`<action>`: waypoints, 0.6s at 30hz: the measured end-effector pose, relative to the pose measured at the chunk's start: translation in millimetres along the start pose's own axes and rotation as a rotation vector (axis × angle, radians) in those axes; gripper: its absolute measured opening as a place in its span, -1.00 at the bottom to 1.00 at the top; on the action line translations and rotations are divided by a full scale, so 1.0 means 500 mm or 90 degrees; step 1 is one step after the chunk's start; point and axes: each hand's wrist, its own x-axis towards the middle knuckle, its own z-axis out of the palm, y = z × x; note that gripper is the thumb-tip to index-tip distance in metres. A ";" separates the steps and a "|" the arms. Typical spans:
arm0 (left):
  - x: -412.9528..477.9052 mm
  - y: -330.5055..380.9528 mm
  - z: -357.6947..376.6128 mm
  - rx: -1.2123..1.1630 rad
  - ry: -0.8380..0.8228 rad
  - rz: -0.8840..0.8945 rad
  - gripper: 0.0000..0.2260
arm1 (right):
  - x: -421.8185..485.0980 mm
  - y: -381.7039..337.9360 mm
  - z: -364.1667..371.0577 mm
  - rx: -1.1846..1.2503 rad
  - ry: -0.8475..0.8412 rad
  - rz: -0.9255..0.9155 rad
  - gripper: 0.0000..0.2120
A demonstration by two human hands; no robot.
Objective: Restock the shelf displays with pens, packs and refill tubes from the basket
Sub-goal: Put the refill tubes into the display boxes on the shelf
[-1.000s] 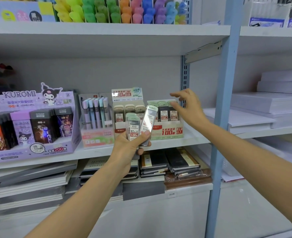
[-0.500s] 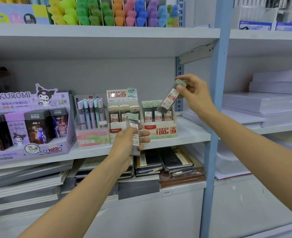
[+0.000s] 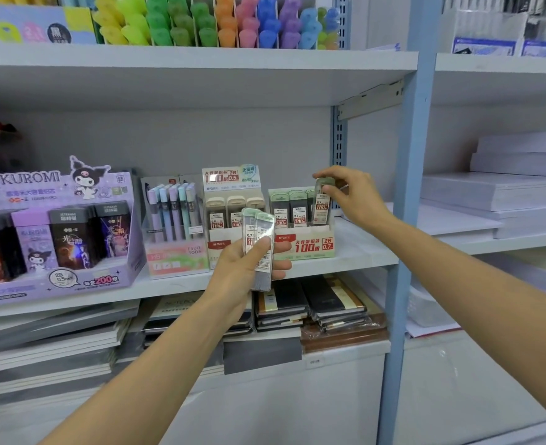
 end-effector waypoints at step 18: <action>0.002 -0.011 0.022 -0.031 -0.029 -0.015 -0.76 | -0.089 -0.080 0.037 0.270 -0.245 0.025 -0.80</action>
